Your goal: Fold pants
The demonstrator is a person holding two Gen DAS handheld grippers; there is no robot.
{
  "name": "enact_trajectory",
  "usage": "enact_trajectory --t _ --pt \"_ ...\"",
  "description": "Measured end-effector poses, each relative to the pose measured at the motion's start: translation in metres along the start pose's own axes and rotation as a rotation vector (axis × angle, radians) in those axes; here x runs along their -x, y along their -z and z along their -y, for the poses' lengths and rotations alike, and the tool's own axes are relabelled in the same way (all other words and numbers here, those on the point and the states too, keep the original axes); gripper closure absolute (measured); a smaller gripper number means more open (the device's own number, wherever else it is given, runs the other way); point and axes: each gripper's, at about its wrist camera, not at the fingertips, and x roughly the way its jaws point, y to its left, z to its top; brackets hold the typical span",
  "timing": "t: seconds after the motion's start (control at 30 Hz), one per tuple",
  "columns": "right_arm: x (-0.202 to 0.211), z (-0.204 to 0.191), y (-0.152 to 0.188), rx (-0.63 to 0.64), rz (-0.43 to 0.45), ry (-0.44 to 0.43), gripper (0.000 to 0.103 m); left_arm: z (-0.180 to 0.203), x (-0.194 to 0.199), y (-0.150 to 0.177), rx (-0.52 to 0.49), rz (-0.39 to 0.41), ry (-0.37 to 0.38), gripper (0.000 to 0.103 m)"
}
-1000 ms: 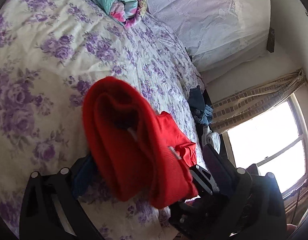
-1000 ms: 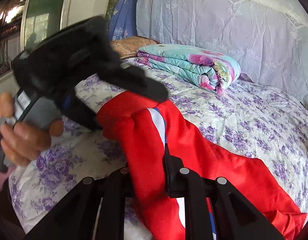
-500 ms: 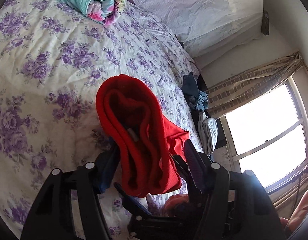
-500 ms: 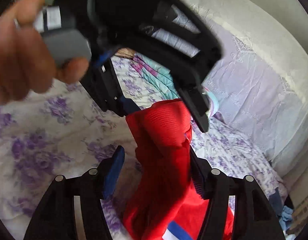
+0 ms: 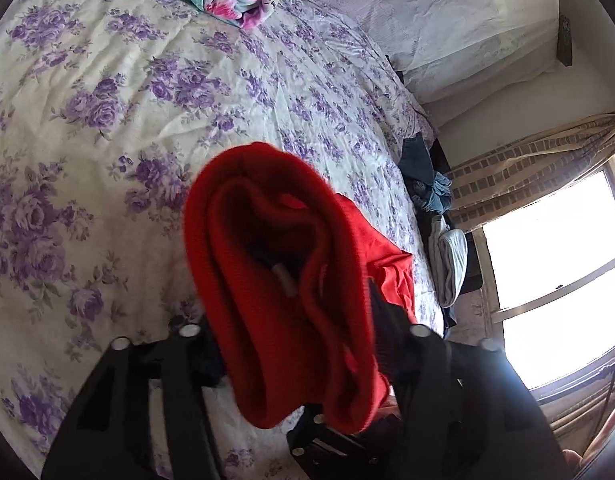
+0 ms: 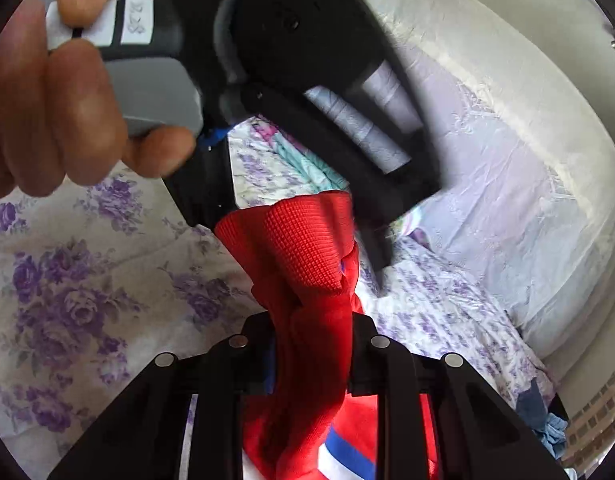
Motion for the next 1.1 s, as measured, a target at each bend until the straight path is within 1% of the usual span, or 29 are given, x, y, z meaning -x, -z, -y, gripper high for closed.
enact_trajectory --t 0.07,0.13,0.23,0.37,0.5,0.63,0.73,0.8,0.9,1.0,1.1 --pt "0.011 0.000 0.002 -0.025 0.012 0.003 0.079 0.003 0.002 0.001 0.007 0.009 0.029 0.062" --pt "0.017 0.007 0.003 -0.052 0.028 0.018 0.079 0.012 0.003 0.003 -0.009 0.025 0.032 0.064" --pt "0.027 0.023 0.008 -0.117 0.055 0.049 0.079 0.036 0.003 0.005 -0.052 0.055 0.029 0.064" --pt "0.040 0.054 0.024 -0.246 0.071 0.082 0.078 0.074 -0.010 0.004 -0.105 0.068 0.059 0.064" --pt "0.052 0.094 0.052 -0.410 0.059 0.097 0.077 0.112 -0.040 0.002 -0.174 0.043 0.084 0.064" --pt "0.067 0.133 0.092 -0.560 0.034 0.133 0.077 0.150 -0.086 0.005 -0.224 -0.016 0.128 0.064" --pt "0.071 0.156 0.125 -0.661 -0.003 0.143 0.077 0.171 -0.121 0.010 -0.242 -0.061 0.140 0.064" --pt "0.069 0.173 0.151 -0.769 -0.040 0.116 0.077 0.182 -0.149 0.013 -0.237 -0.092 0.129 0.064" --pt "0.063 0.192 0.187 -0.941 -0.082 0.045 0.077 0.194 -0.188 0.019 -0.247 -0.128 0.074 0.064" --pt "0.059 0.209 0.221 -1.114 -0.105 -0.036 0.077 0.203 -0.215 0.026 -0.266 -0.155 0.019 0.064" --pt "0.058 0.214 0.243 -1.221 -0.107 -0.083 0.077 0.213 -0.232 0.034 -0.293 -0.169 -0.016 0.064"
